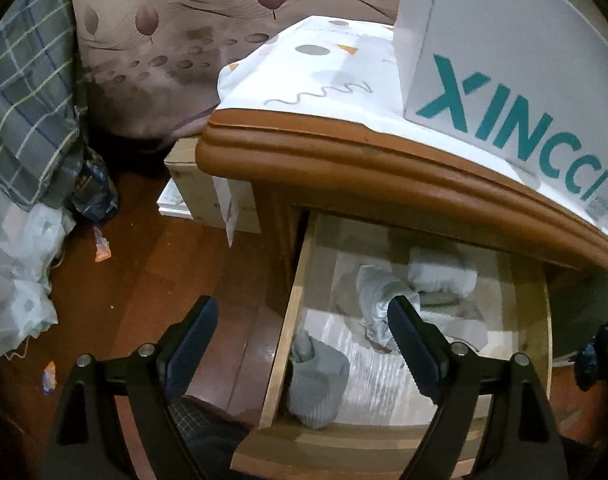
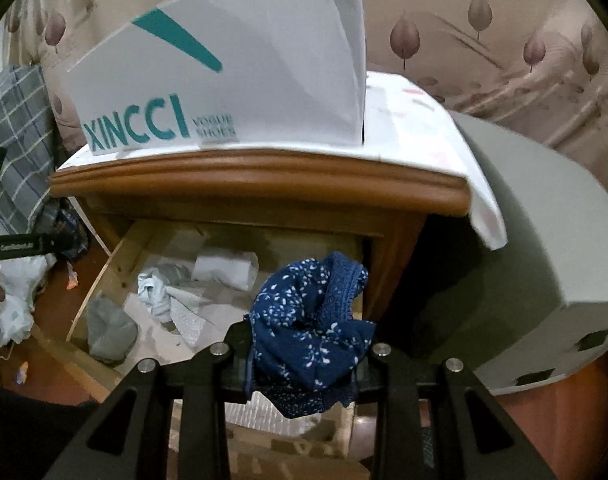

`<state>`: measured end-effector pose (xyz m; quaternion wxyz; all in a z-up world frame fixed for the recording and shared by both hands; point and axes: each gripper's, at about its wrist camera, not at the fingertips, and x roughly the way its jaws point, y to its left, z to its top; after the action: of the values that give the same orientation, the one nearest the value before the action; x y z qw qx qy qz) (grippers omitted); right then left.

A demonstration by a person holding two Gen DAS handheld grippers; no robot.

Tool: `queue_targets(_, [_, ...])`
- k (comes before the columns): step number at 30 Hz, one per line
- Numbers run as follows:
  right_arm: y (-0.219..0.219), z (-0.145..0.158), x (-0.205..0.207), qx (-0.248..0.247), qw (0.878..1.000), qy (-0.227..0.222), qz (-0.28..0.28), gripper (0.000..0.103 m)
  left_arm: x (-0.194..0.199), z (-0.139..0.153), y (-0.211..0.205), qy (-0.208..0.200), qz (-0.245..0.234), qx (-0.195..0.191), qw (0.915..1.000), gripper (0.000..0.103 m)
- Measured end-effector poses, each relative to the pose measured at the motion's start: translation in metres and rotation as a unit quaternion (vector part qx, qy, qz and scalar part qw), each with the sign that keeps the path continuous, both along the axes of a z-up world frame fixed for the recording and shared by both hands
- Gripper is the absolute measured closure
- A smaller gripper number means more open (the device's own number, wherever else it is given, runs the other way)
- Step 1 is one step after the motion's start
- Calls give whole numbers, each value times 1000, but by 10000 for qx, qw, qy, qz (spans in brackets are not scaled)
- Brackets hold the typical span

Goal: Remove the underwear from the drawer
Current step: 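Carry the dark blue floral underwear into the white box and open the right tool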

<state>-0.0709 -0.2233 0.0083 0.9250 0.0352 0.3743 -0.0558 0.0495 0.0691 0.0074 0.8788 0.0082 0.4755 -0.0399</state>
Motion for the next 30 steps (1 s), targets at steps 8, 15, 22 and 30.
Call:
queue_targets(8, [7, 83, 0, -163, 9996, -193, 91, 71, 1, 5, 25, -59, 239, 19, 9997, 17])
queue_targets(15, [13, 175, 31, -367, 9969, -632, 287, 71, 5, 7, 46, -65, 558, -96, 9984, 17])
queue_targets(22, [28, 219, 98, -552, 9952, -683, 421, 71, 9, 5, 60, 11, 807, -137, 9966, 17])
queue_targets(30, [18, 180, 171, -346, 9991, 221, 136, 71, 12, 4, 71, 58, 943, -160, 9954, 17])
